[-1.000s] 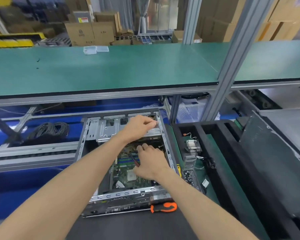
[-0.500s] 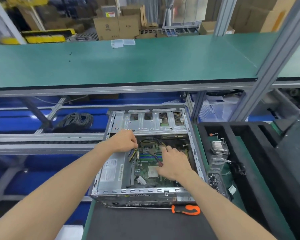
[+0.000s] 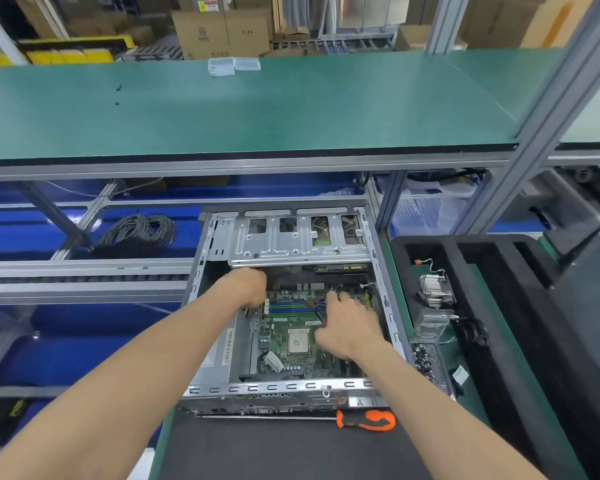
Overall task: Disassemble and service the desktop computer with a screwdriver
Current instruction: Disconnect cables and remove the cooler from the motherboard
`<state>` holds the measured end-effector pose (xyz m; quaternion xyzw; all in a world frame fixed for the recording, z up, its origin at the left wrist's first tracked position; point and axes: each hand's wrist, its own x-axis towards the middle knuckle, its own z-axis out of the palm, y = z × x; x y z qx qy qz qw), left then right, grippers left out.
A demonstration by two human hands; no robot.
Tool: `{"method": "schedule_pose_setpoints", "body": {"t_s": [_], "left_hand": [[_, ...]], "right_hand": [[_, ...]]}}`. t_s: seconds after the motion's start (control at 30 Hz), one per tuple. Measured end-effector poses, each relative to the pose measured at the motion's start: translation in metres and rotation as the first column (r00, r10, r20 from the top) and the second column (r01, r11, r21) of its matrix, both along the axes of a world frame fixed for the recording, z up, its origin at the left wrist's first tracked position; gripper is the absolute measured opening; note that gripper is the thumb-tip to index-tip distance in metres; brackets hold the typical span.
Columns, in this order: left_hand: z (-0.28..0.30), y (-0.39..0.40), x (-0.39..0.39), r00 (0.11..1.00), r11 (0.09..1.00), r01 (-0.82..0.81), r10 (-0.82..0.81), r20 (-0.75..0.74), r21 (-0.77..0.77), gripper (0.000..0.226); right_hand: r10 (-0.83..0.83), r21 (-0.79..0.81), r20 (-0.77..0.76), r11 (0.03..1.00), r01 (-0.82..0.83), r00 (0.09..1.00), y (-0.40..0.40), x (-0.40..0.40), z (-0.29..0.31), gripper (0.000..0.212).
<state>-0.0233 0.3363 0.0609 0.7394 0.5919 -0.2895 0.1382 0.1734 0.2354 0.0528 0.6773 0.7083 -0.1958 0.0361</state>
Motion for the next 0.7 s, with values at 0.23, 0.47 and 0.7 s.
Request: {"method": "schedule_pose_setpoints", "body": {"t_s": [0.23,0.47,0.7], "left_hand": [[-0.007,0.001,0.010,0.982,0.997,0.069,-0.063,-0.177,0.026,0.020],[-0.021,0.003,0.011,0.931,1.000,-0.002,0.001,-0.366,-0.003,0.042],[0.001,0.006,0.004,0.996,0.996,-0.041,0.035,-0.076,-0.076,0.033]], "right_hand": [[-0.022,-0.007,-0.002,1.000,0.022,1.000,0.001,0.001,-0.004,0.061],[-0.028,-0.014,0.033,0.999,0.028,0.999,0.001,0.003,-0.008,0.066],[0.006,0.012,0.030,1.000,-0.006,1.000,0.000,0.003,-0.007,0.059]]}}
